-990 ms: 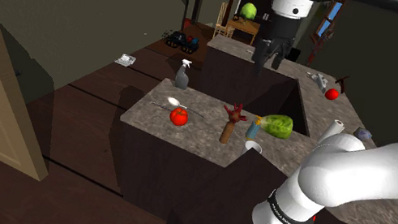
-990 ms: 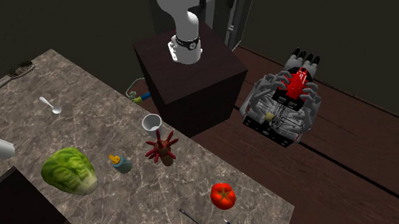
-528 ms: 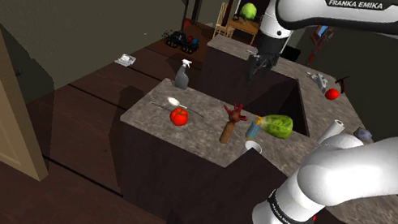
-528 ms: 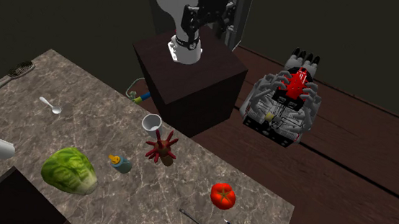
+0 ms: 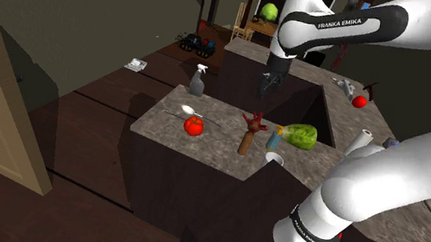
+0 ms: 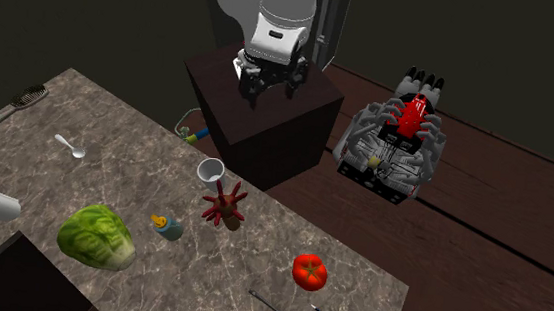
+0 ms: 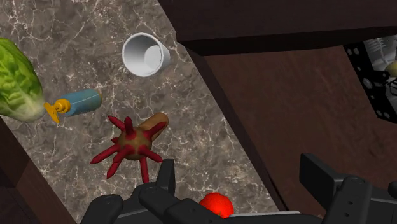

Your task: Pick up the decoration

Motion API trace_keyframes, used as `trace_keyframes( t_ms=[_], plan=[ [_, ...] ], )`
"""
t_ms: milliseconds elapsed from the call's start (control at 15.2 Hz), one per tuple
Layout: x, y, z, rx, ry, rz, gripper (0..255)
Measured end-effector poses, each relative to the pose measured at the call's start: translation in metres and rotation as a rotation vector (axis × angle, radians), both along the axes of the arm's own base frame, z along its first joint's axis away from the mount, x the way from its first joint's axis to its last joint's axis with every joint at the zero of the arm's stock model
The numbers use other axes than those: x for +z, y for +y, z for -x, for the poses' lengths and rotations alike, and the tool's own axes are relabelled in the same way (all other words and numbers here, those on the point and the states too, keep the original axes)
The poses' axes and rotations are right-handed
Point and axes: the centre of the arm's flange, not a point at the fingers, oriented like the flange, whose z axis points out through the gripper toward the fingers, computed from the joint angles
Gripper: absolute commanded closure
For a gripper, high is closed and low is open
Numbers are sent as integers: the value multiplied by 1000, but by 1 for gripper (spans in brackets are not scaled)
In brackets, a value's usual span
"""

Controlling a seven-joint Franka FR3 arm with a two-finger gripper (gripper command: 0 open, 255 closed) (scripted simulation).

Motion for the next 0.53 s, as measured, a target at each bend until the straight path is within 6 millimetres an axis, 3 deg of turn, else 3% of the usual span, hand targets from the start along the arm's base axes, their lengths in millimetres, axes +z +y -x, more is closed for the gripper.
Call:
trace_keyframes(
  t_ms=[528],
  plan=[
    [-76,-59,-45,33,-11,2,0]
  ],
)
